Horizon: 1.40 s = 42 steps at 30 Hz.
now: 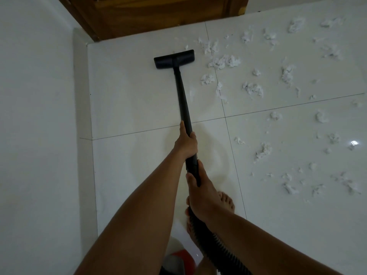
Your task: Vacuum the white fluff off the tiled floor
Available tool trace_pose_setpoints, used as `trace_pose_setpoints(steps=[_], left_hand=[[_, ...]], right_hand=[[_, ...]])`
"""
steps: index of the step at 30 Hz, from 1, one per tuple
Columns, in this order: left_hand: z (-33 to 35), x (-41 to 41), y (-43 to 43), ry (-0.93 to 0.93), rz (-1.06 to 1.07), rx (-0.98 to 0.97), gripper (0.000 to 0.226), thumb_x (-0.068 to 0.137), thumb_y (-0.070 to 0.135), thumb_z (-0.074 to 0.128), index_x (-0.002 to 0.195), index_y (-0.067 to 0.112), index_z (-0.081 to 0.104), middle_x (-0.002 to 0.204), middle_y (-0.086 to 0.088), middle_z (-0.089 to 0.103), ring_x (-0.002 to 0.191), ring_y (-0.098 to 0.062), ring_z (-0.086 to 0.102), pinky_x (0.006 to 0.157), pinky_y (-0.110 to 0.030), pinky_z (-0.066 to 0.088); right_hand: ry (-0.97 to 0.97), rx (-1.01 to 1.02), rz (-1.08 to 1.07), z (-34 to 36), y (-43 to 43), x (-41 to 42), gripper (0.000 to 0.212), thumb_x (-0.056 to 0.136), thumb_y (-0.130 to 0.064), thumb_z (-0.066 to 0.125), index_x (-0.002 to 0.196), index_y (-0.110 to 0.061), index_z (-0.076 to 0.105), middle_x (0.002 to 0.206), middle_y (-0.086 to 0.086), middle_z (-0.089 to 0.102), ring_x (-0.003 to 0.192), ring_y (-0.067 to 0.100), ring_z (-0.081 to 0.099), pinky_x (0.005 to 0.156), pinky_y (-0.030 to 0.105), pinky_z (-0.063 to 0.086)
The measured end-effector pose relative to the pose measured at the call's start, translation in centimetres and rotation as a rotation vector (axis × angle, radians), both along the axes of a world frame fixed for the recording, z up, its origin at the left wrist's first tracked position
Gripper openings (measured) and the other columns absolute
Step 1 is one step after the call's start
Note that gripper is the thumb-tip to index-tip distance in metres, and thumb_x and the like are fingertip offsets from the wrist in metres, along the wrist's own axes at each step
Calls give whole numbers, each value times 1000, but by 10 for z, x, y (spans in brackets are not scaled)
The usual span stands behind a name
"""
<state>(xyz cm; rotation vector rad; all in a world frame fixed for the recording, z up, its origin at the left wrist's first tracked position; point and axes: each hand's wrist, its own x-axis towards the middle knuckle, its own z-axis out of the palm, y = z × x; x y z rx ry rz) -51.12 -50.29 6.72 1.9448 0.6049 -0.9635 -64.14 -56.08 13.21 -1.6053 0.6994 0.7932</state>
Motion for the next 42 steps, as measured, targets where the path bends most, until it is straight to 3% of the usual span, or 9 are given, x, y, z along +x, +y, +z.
trace_pose_setpoints(steps=[2, 8, 19, 26, 30, 33, 38, 42], left_hand=[[-3, 8, 2, -2, -8, 6, 65, 109, 34, 30, 159, 41, -11, 121, -24, 65, 104, -39, 69, 94, -51, 57], [-7, 29, 5, 1, 15, -1, 66, 109, 35, 31, 159, 43, -10, 125, -25, 64, 107, -40, 68, 96, -51, 56], [1, 48, -5, 10, 139, -81, 66, 108, 33, 35, 157, 49, -6, 126, -26, 62, 80, -25, 60, 95, -54, 57], [13, 46, -12, 8, 157, -92, 66, 107, 33, 34, 159, 45, -5, 94, -12, 58, 77, -23, 59, 94, -51, 58], [23, 25, -14, 30, 180, -143, 63, 108, 35, 33, 158, 46, -4, 82, -7, 55, 67, -17, 56, 76, -39, 58], [25, 29, -13, 30, 180, -131, 62, 108, 36, 32, 158, 46, -5, 78, -6, 54, 64, -16, 55, 74, -38, 57], [27, 53, -6, 17, 112, -55, 62, 108, 36, 30, 158, 44, -6, 80, -8, 57, 64, -17, 57, 73, -38, 58], [27, 74, -5, 6, 64, -30, 64, 109, 35, 30, 159, 41, -8, 100, -19, 63, 69, -19, 59, 86, -45, 60]], right_hand=[[7, 26, -29, -6, 3, 6, 54, 108, -43, 37, 152, -60, 12, 71, 8, 60, 42, 10, 58, 46, 24, 54], [20, 37, -59, -14, 8, 26, 54, 107, -45, 38, 149, -65, 11, 69, 8, 60, 41, 12, 58, 42, 23, 52], [80, 213, -26, 15, -19, 43, 54, 108, -37, 39, 145, -68, 15, 72, 13, 63, 50, 16, 67, 50, 28, 56], [42, 101, 21, 31, -23, 39, 54, 108, -42, 37, 152, -60, 12, 72, 10, 63, 45, 9, 61, 47, 22, 53], [-7, 60, 53, 44, -31, 34, 56, 109, -39, 36, 155, -56, 8, 66, 5, 61, 39, 2, 58, 39, 15, 45], [6, 78, 38, 48, -28, 41, 55, 109, -38, 36, 155, -55, 12, 66, 6, 61, 43, 5, 59, 44, 19, 50], [52, 108, -12, 47, -17, 61, 54, 109, -38, 37, 153, -58, 15, 75, 10, 63, 51, 12, 61, 45, 21, 52], [18, 75, 10, 43, -14, 81, 52, 109, -37, 35, 155, -53, 15, 77, 10, 60, 32, -1, 52, 36, 15, 43]])
